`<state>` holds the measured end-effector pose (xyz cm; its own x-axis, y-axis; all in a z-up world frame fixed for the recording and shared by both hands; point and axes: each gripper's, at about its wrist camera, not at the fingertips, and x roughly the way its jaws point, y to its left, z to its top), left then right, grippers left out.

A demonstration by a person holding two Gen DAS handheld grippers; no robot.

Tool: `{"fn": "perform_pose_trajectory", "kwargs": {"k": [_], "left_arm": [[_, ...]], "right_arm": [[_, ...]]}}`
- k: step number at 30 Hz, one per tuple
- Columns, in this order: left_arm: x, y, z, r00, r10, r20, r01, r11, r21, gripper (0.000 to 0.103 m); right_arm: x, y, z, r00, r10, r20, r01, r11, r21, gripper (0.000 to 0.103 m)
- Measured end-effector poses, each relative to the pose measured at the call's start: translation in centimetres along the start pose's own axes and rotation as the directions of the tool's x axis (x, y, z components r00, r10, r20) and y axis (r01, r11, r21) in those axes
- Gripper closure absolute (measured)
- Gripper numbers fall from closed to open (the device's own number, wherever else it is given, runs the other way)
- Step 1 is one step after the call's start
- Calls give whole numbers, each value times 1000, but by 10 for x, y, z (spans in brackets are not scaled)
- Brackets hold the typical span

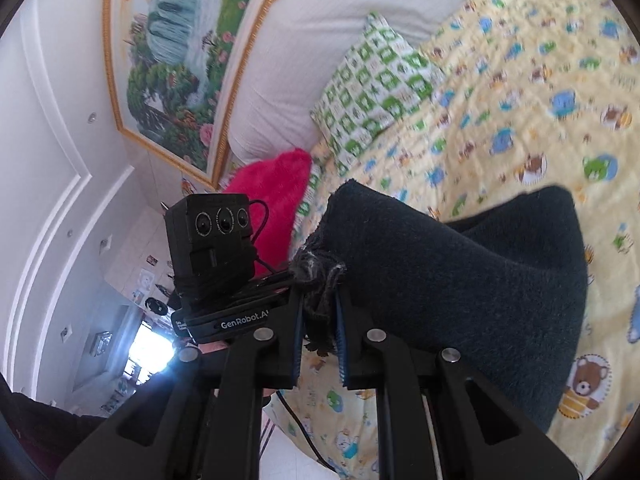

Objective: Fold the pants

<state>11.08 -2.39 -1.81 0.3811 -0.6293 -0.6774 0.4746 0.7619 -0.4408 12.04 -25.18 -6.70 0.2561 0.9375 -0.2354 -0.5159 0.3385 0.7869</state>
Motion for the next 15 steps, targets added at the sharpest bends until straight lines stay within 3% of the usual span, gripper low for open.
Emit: {"fn": "perform_pose_trajectory", "kwargs": {"k": [7, 15], "left_arm": [[-8, 15, -21, 997, 74, 6, -73, 993, -91, 92], [-34, 28, -48, 985, 171, 40, -158, 963, -219, 93]], "right_arm": [[13, -15, -4, 998, -36, -45, 37, 999, 24, 87], [22, -15, -4, 993, -84, -84, 86, 996, 14, 86]]}}
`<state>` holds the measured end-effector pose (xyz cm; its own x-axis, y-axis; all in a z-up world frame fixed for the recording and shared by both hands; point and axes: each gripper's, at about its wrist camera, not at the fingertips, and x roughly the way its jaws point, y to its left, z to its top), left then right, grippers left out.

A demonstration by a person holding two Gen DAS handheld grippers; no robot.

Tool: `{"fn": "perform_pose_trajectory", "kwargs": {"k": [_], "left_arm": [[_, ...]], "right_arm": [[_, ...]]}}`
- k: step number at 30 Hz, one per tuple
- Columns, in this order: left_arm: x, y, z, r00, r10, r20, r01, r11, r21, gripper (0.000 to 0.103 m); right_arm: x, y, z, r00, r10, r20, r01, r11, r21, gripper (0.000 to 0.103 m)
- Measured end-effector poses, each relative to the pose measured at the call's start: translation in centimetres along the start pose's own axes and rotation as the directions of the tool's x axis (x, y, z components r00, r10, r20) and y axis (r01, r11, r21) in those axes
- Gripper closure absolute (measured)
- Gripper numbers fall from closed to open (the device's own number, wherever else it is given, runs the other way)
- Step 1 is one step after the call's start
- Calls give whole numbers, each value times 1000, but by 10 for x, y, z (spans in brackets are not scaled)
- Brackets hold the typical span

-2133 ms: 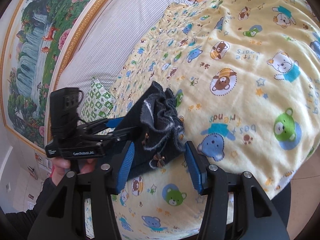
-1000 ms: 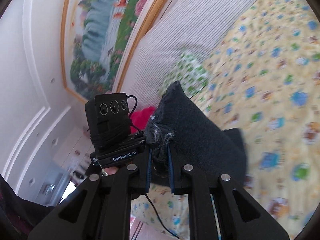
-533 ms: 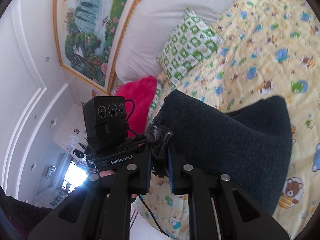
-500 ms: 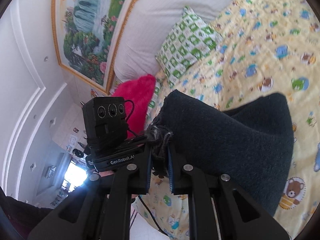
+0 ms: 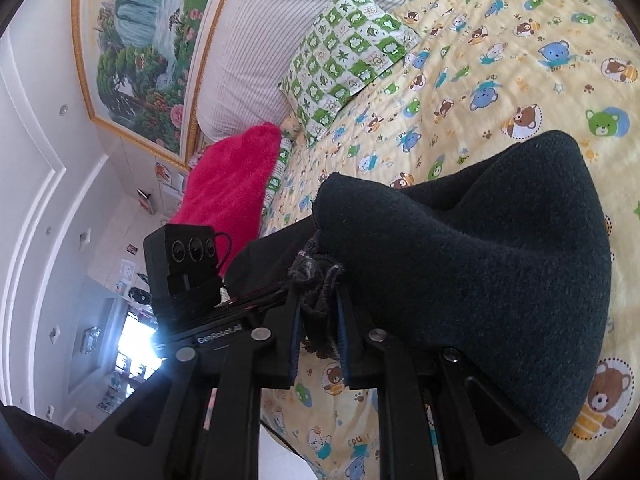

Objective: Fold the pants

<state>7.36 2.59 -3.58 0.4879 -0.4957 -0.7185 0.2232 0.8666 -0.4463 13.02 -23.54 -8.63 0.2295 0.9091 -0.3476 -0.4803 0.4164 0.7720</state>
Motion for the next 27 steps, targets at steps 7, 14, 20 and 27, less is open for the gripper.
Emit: {"fn": "perform_pose_trajectory", "kwargs": {"k": [7, 14, 20, 27], "left_arm": [[-15, 10, -15, 999, 51, 10, -50, 995, -90, 86], [-42, 26, -34, 995, 78, 62, -63, 976, -209, 72], [-65, 49, -49, 988, 111, 103, -74, 948, -308, 72], [-89, 63, -59, 979, 138, 150, -73, 924, -375, 72]], "right_arm": [[9, 16, -2, 997, -77, -28, 74, 994, -77, 71], [16, 33, -4, 996, -87, -27, 83, 987, -134, 44], [29, 44, -1, 996, -76, -45, 68, 986, -153, 40], [45, 58, -2, 996, -50, -80, 36, 985, -171, 40]]}}
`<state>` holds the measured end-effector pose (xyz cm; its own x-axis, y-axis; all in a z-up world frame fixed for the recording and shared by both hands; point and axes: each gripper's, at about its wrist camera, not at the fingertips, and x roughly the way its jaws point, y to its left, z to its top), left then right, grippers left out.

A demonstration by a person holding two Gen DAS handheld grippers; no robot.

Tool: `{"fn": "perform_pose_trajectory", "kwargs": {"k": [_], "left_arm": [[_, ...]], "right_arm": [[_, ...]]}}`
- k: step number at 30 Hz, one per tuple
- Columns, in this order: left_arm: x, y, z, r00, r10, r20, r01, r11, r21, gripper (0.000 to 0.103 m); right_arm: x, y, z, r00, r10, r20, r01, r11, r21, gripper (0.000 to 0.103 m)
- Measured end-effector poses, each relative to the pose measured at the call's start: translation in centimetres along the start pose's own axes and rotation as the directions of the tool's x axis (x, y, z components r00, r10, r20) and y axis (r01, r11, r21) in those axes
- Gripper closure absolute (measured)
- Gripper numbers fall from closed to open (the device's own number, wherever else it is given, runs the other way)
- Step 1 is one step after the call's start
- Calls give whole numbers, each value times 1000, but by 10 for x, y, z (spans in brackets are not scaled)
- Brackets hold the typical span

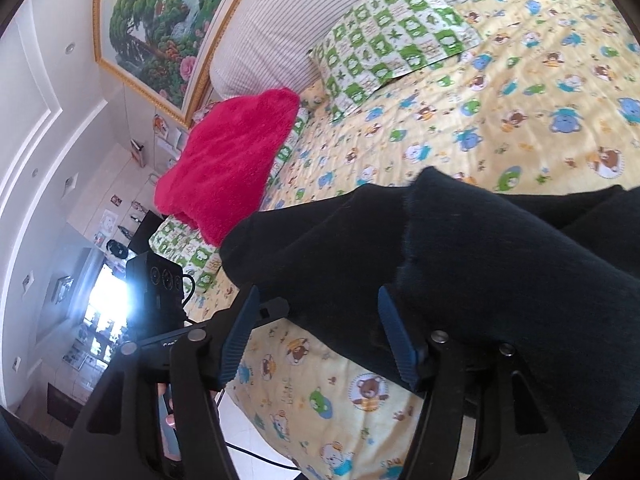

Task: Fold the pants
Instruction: 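Lower the folded cuffs onto the pants and open both grippers, then grasp the folded end of the black pants with the right gripper while the left gripper grasps beside it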

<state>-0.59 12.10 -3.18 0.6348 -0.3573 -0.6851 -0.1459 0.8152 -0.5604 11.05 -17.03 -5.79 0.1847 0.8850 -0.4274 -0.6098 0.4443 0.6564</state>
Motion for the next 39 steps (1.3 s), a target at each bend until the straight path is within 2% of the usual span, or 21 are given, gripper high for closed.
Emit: {"fn": "perform_pose_trajectory", "kwargs": {"k": [9, 14, 19, 22, 39], "left_arm": [[-26, 21, -7, 999, -3, 53, 8, 995, -95, 72], [-37, 36, -9, 996, 18, 84, -4, 987, -163, 72], [-50, 56, -10, 991, 45, 123, -15, 972, -233, 72], [-55, 66, -9, 989, 56, 139, -18, 965, -262, 64], [-67, 113, 3, 974, 88, 208, 5, 912, -410, 63]], "right_arm": [[21, 21, 9, 999, 25, -40, -27, 998, -48, 40], [36, 34, 19, 997, 42, -70, -48, 995, -91, 39], [53, 48, 27, 993, 49, -103, -62, 989, -132, 39], [63, 53, 30, 992, 51, -119, -68, 987, -143, 38], [117, 75, 56, 981, 35, -189, -75, 975, -211, 37]]}}
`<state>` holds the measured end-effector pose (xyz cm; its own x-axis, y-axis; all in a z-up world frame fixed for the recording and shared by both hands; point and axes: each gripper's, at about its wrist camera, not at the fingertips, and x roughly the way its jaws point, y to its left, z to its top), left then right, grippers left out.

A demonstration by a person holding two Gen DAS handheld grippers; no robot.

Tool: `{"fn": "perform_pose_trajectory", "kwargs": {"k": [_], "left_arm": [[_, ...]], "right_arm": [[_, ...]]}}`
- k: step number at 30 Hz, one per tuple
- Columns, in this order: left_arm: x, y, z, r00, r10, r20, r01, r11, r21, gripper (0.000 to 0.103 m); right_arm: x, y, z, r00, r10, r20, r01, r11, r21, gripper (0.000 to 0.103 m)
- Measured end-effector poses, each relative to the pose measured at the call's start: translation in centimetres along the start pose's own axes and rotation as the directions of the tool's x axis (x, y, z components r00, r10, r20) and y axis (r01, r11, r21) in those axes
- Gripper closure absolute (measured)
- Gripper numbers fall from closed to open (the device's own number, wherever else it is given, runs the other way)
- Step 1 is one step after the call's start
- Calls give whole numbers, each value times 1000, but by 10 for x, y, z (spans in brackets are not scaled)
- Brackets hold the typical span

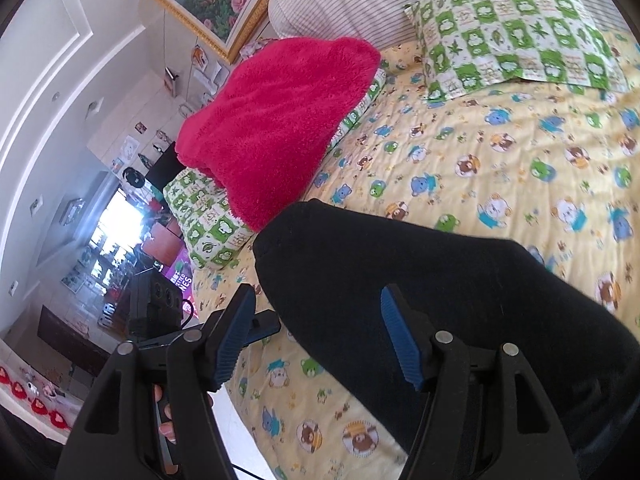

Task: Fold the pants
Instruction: 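Grasp the folded end of the black pants with the right gripper while the left gripper grasps beside it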

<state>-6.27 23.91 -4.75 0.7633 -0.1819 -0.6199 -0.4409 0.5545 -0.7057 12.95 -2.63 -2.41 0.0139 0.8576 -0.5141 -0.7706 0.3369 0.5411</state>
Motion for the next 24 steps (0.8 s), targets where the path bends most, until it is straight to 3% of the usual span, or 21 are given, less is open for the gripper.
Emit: {"fn": "perform_pose_trajectory", "kwargs": {"k": [13, 24], "left_arm": [[5, 11, 17, 999, 23, 41, -20, 997, -81, 63], [13, 18, 27, 997, 43, 59, -35, 991, -132, 60]], "right_arm": [[75, 4, 53, 991, -27, -131, 13, 994, -106, 36], [143, 11, 83, 955, -90, -283, 18, 968, -249, 36]]}}
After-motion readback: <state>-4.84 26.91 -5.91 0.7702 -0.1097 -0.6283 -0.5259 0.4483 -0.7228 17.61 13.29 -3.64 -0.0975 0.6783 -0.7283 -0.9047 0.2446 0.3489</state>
